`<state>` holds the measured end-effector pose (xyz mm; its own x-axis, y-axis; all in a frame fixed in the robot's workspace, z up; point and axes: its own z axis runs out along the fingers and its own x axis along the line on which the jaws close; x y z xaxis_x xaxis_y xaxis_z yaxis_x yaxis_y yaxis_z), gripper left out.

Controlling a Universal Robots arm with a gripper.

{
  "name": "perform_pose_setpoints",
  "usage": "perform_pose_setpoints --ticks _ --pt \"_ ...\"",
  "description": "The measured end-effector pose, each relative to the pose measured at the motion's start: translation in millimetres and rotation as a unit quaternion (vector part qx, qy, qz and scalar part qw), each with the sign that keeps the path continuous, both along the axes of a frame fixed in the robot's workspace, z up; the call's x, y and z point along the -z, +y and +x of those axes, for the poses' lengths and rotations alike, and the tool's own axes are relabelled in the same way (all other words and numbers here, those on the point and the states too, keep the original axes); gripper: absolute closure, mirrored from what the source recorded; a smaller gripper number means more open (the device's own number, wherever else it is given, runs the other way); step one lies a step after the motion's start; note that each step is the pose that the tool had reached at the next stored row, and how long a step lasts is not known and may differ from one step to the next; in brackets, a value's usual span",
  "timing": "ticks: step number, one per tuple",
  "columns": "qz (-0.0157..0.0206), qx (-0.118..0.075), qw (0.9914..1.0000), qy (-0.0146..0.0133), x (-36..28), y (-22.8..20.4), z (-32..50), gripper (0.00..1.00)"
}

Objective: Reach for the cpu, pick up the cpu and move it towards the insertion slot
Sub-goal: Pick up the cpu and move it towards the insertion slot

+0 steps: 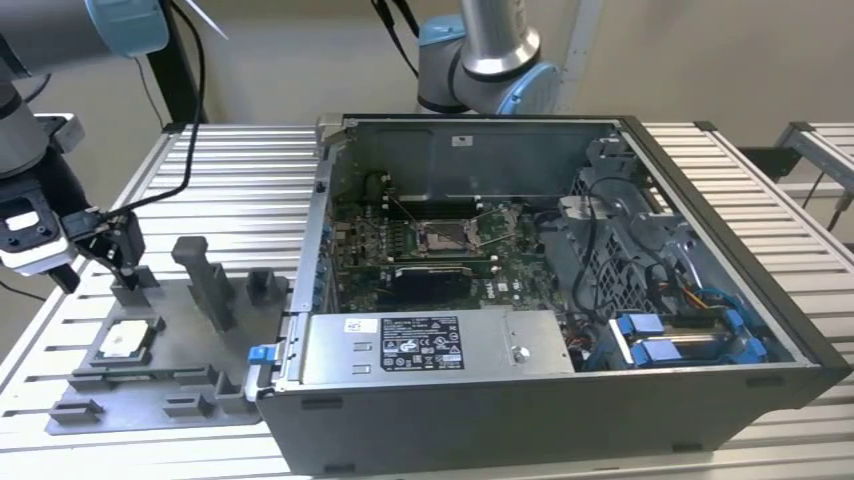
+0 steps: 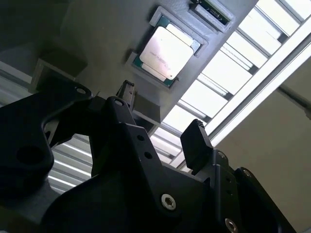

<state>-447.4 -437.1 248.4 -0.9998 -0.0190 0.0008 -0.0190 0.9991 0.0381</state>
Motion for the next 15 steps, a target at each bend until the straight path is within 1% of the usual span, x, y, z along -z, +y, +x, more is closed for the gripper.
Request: perform_pose_setpoints --ticks 3,4,10,13,15 --pt "0.0002 0.000 1.00000 -0.0004 1.1 -0.2 0.2 0.00" --pt "0.0001 0.000 1.00000 -0.0002 1.7 -1.4 0.3 0.00" --pt "0.0010 0.000 1.00000 -0.0001 6.4 -13.8 3.8 0.00" --pt "0.0011 0.000 1.00000 -0.0001 9.4 -18.1 5.7 0.00" --pt "0.0012 0.000 1.00000 -0.0002 12.0 -20.1 6.8 0.00"
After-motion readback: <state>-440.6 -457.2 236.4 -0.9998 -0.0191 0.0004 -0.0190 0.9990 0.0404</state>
